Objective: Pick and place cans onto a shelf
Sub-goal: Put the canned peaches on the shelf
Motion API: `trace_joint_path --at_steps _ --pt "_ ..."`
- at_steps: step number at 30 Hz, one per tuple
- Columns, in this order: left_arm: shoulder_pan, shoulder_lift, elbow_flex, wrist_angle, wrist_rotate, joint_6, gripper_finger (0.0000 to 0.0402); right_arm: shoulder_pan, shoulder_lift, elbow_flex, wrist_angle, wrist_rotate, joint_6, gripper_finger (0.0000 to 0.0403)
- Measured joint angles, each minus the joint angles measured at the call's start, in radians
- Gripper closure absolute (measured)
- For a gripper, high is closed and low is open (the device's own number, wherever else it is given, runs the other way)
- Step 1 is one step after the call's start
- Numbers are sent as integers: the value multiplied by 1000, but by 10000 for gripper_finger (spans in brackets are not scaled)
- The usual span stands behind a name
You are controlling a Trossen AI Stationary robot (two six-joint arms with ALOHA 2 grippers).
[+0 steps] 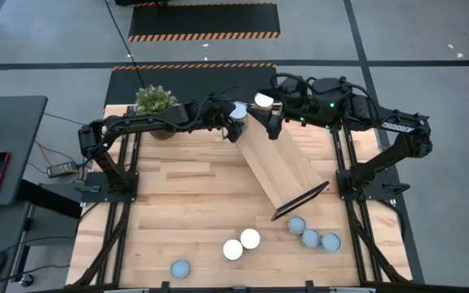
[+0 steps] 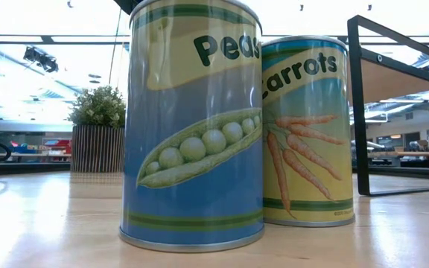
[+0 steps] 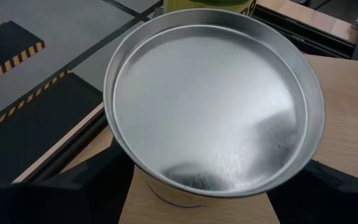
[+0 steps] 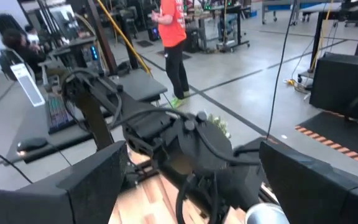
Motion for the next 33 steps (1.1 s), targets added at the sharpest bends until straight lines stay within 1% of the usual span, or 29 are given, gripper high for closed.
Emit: trace_joint_path --at_steps 5,8,11,20,25,28,33 --pt "0 0 0 0 0 -2 83 0 0 0 22 0 0 30" --pt "1 0 0 25 0 46 83 0 0 0 22 0 0 30" --pt "0 0 2 37 -19 49 83 0 0 0 22 0 0 30" --pt "-6 0 1 35 -21 53 83 0 0 0 21 -1 0 30" --pt "-5 0 1 23 27 85 83 0 0 0 21 -2 0 30" --pt "-5 0 1 16 39 105 83 0 0 0 21 -2 0 29" --pt "3 0 1 -9 60 79 83 0 0 0 21 -2 0 29"
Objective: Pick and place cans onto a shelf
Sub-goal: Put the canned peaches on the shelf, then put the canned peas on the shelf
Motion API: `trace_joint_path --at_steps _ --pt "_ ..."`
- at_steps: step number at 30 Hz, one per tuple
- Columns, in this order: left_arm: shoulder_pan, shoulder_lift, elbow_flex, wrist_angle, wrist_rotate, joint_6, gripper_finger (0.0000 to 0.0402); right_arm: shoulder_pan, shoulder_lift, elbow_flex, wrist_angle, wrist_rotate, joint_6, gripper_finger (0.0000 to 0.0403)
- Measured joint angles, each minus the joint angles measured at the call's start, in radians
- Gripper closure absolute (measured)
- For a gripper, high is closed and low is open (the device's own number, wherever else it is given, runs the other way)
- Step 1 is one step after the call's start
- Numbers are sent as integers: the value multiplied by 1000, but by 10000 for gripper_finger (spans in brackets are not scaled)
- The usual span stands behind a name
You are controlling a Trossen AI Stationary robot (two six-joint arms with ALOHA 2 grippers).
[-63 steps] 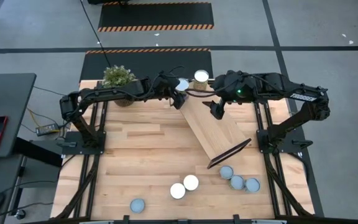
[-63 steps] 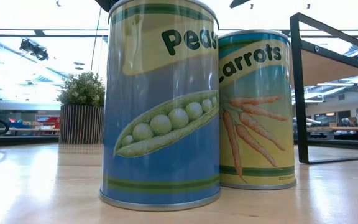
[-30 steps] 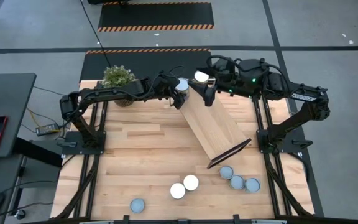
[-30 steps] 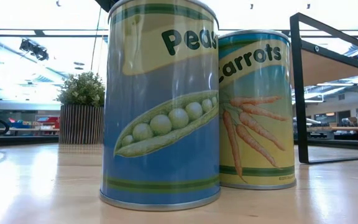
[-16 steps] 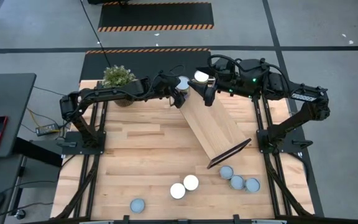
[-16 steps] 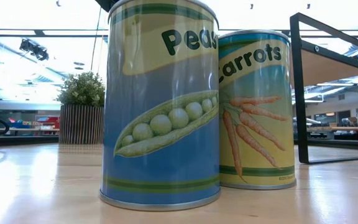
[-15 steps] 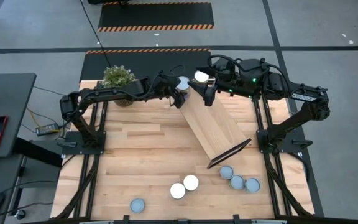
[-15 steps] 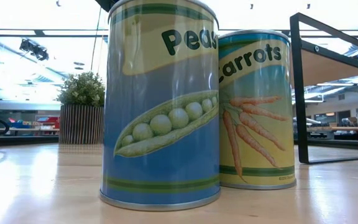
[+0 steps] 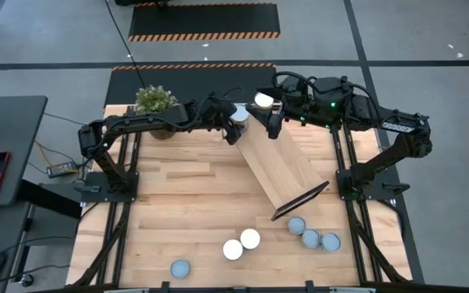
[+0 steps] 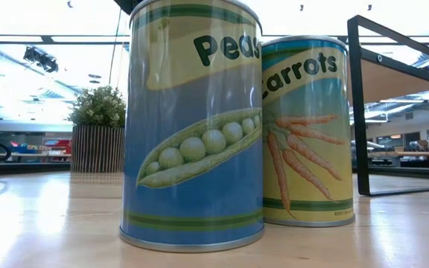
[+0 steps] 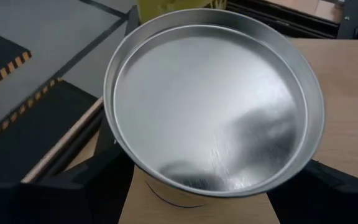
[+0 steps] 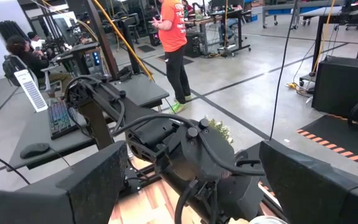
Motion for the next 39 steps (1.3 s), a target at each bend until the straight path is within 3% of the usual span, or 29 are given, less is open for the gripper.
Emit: trace_joint_path --at_steps 3,9,39 --pt "5 0 0 5 12 -7 77 0 0 0 0 0 0 29" --pt "7 0 0 8 21 -3 9 0 0 0 0 0 0 29" --pt "-11 -67 0 -73 -169 24 5 0 0 0 22 0 0 29"
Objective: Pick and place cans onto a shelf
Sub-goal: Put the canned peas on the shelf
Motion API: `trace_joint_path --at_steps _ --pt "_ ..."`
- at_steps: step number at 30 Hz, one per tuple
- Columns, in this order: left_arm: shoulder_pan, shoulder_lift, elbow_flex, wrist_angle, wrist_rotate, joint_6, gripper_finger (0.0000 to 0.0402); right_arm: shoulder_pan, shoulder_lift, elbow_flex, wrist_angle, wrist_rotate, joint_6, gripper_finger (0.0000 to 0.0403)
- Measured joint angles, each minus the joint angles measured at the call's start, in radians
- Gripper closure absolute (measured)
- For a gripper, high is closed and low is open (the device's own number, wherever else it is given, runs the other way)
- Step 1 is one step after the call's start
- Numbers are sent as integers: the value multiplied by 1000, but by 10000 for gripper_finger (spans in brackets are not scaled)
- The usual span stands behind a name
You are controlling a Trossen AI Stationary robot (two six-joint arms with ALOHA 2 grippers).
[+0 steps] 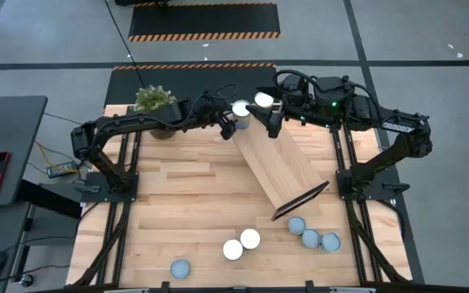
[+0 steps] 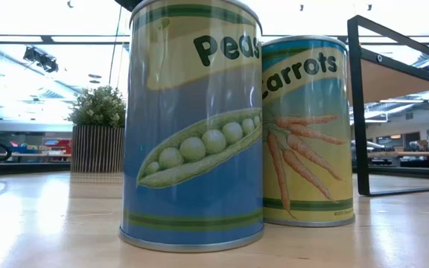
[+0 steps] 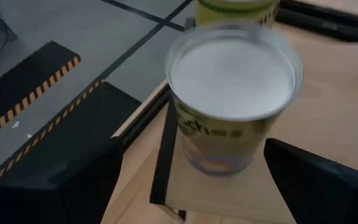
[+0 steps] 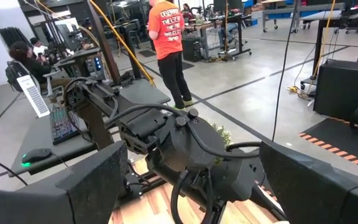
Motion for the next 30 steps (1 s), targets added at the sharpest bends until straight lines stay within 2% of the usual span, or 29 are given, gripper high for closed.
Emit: trace_joint_path --at_steps 6,12,17,19,22,30 --pt "-41 -24 0 -140 -35 -134 5 0 0 0 0 0 0 29" --pt "-77 -28 0 -190 -75 -294 5 0 0 0 8 0 0 29" --pt "-107 -29 0 -270 -68 -281 5 0 0 0 13 0 0 29" --pt "-113 -29 0 -280 -38 -197 5 0 0 0 15 0 0 29" --pt "-124 -29 0 -320 22 -155 5 0 0 0 16 0 0 29" --pt "-165 -29 0 -360 287 -5 5 0 0 0 15 0 0 29"
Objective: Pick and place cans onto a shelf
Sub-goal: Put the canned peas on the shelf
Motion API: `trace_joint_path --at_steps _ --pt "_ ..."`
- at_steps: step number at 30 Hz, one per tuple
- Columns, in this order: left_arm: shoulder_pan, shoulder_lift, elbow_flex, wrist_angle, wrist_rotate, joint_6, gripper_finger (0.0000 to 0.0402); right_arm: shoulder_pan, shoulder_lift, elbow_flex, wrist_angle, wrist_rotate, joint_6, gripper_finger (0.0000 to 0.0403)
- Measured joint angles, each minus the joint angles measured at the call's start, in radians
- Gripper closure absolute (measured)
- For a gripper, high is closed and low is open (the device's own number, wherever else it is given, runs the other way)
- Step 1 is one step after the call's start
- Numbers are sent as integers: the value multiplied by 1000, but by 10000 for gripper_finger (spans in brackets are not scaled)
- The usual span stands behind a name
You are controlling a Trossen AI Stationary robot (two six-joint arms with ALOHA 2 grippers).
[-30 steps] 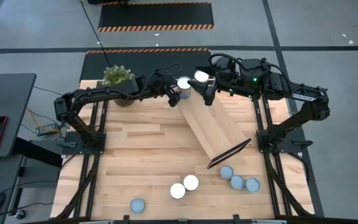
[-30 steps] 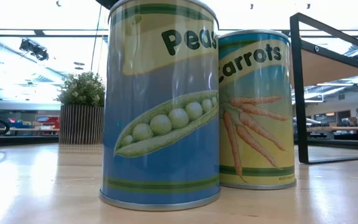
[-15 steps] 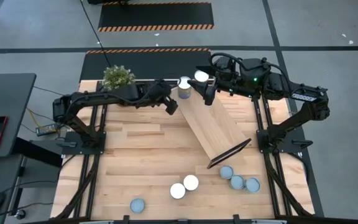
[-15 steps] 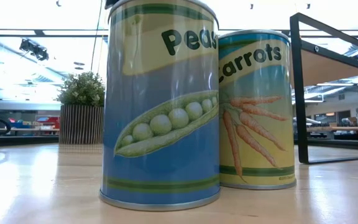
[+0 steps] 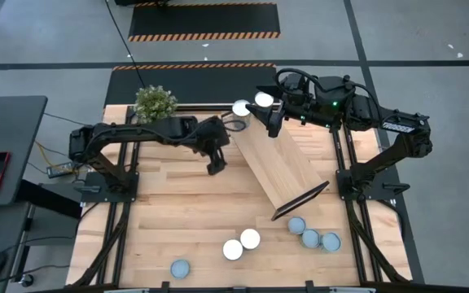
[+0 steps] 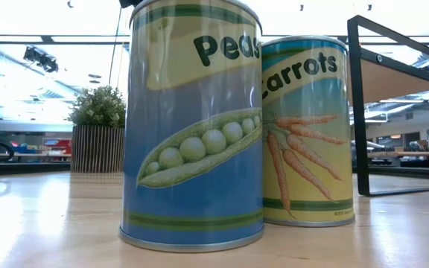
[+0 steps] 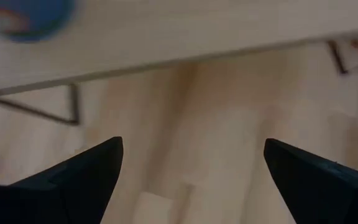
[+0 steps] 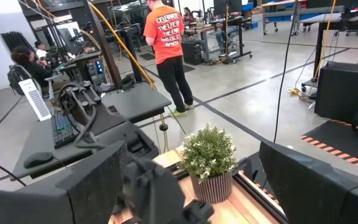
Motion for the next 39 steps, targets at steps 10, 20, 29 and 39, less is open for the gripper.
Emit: trace_joint_path --at_steps 10,20,29,39 --pt "-136 -131 -8 18 -71 71 5 0 0 0 9 0 11 29" --pt "-271 -178 -52 -11 -155 -181 6 -2 -1 0 100 -22 56 29" --pt "-511 -198 -101 -6 -379 -577 6 -1 15 0 -56 -197 115 29" --pt "-603 -201 -101 -36 -358 -756 6 112 123 0 -236 -580 85 29"
